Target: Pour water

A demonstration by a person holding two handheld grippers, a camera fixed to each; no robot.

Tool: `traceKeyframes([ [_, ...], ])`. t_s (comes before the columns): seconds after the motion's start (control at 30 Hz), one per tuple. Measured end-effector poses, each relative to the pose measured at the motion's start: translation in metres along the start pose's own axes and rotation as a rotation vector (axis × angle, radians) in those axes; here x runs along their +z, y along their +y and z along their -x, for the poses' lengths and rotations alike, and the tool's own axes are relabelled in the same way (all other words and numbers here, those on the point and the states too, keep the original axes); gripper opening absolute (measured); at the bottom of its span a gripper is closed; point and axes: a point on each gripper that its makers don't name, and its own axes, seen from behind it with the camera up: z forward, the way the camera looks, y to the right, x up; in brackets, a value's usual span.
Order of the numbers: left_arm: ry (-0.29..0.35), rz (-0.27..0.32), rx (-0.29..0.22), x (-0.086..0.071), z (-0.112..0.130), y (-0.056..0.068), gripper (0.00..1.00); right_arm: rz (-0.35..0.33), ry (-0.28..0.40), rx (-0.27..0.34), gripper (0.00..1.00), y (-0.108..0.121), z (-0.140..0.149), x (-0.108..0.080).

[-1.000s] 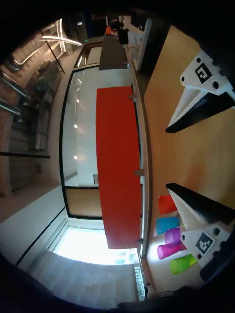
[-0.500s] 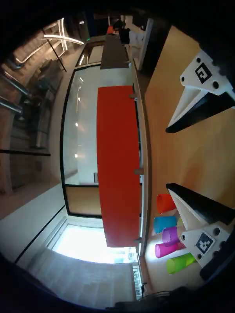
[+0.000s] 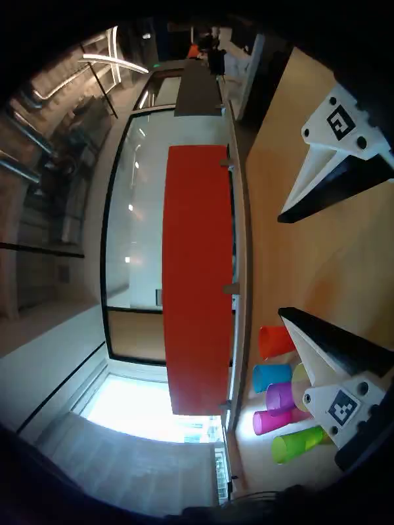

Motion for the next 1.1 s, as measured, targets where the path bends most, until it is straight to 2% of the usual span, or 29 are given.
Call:
traceKeyframes([
  [1.1,0.0,0.0,0.0,0.0006,0.0003,0.0004,0.89,-0.002,-0.002,0.0,0.99,0.0,0.0026,0.0007],
])
